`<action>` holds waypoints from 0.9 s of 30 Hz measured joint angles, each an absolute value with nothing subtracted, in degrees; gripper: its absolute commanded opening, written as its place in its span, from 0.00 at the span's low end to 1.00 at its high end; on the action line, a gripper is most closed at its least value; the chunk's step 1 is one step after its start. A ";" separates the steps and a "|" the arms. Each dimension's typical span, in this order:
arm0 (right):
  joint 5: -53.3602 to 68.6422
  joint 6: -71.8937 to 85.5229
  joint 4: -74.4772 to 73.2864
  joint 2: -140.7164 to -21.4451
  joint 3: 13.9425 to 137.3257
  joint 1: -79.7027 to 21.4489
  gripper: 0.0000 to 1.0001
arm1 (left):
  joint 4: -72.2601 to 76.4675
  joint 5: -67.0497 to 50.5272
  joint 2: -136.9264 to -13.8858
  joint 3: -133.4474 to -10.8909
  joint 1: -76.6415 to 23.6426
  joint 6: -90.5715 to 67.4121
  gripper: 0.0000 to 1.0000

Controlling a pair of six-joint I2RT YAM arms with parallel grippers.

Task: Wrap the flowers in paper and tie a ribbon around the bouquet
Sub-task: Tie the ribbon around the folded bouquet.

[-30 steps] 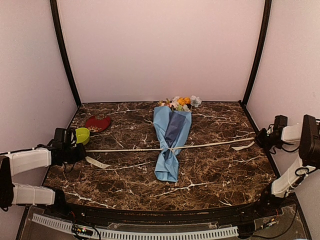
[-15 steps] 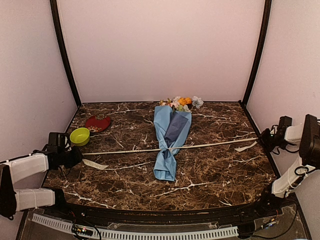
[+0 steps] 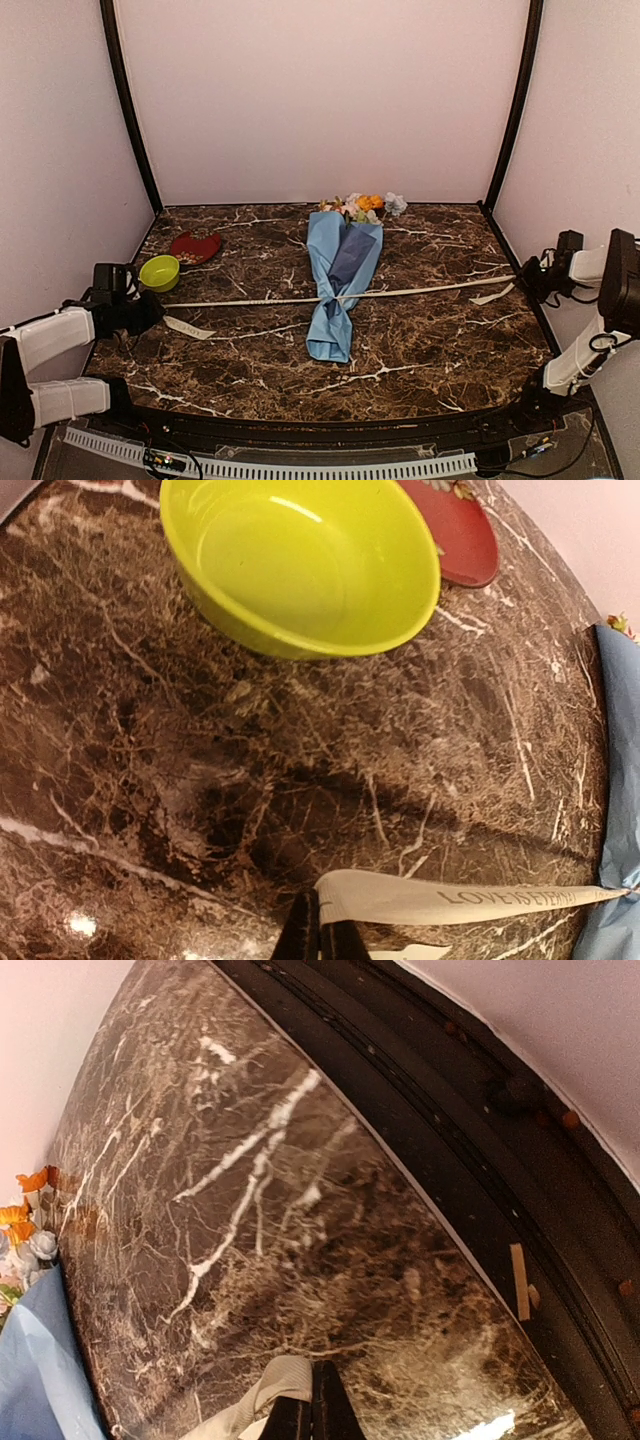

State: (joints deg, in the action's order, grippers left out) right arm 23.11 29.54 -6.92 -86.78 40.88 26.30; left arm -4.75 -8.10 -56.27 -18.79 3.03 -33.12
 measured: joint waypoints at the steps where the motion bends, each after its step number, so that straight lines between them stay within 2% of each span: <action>1: 21.69 29.28 -6.96 -86.46 41.34 24.64 0.00 | -5.58 -7.70 -55.40 -19.49 2.52 -33.01 0.00; 6: 14.50 27.94 -7.35 -81.03 47.03 11.64 0.00 | -8.62 -1.04 -50.39 -26.87 -10.76 -31.94 0.00; 9: 13.41 26.79 -8.88 -76.79 52.38 2.24 0.00 | -7.20 0.71 -48.10 -34.41 -22.20 -29.28 0.00; 13: 14.33 23.94 -13.13 -74.98 61.34 -8.40 0.00 | -6.48 2.70 -49.17 -41.39 -32.49 -24.34 0.00; 17: 21.04 20.62 -19.03 -73.25 70.17 -15.33 0.00 | -5.82 4.97 -51.92 -48.58 -47.40 -15.44 0.00; 20: 26.61 19.18 -21.17 -70.89 73.17 -16.56 0.00 | -5.63 6.13 -53.54 -53.15 -58.54 -7.73 0.00; 23: 34.13 17.08 -23.18 -67.44 76.09 -17.30 0.00 | -5.21 6.48 -55.90 -57.39 -66.22 -1.50 0.00; 27: 42.87 14.50 -25.02 -62.76 76.86 -19.20 0.00 | -4.91 6.24 -59.83 -60.93 -71.55 4.14 0.00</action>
